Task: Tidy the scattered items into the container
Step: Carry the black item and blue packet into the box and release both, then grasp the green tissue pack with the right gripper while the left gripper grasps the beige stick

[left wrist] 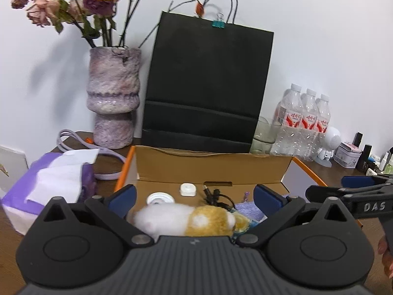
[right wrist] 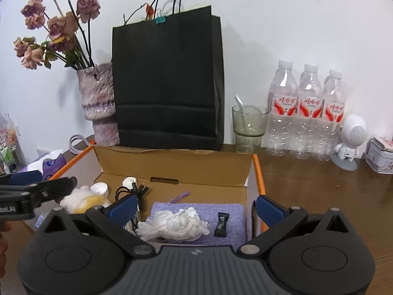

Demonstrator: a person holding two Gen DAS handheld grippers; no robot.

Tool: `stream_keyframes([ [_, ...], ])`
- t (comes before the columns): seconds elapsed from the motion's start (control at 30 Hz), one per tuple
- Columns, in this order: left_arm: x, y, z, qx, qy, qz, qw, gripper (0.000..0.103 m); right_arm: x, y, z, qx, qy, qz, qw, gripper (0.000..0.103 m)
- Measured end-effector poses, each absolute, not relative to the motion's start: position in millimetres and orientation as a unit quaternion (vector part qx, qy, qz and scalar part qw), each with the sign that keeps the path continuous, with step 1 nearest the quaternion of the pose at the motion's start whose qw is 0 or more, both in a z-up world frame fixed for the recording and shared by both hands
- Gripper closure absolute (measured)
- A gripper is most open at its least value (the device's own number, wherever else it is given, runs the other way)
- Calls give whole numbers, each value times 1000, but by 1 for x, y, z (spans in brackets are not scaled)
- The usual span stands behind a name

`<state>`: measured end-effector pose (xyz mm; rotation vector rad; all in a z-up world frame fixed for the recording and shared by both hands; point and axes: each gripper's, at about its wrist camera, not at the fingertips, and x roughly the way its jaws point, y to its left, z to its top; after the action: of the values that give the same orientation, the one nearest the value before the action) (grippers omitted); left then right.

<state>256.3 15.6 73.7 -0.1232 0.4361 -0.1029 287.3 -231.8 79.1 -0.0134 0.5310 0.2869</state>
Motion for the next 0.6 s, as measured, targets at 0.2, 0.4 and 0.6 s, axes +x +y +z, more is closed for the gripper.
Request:
stream_keyframes([
  [0.2, 234, 34, 71, -46, 223, -43, 973, 0, 270, -243, 84, -12, 266, 133, 955, 0],
  [0.4, 207, 48, 61, -40, 241, -38, 969, 0, 240, -253, 77, -30, 278, 130, 951, 0],
  [0.6, 190, 49, 46, -33, 267, -61, 961, 0, 215, -257, 58, -39, 307, 129, 942, 0],
])
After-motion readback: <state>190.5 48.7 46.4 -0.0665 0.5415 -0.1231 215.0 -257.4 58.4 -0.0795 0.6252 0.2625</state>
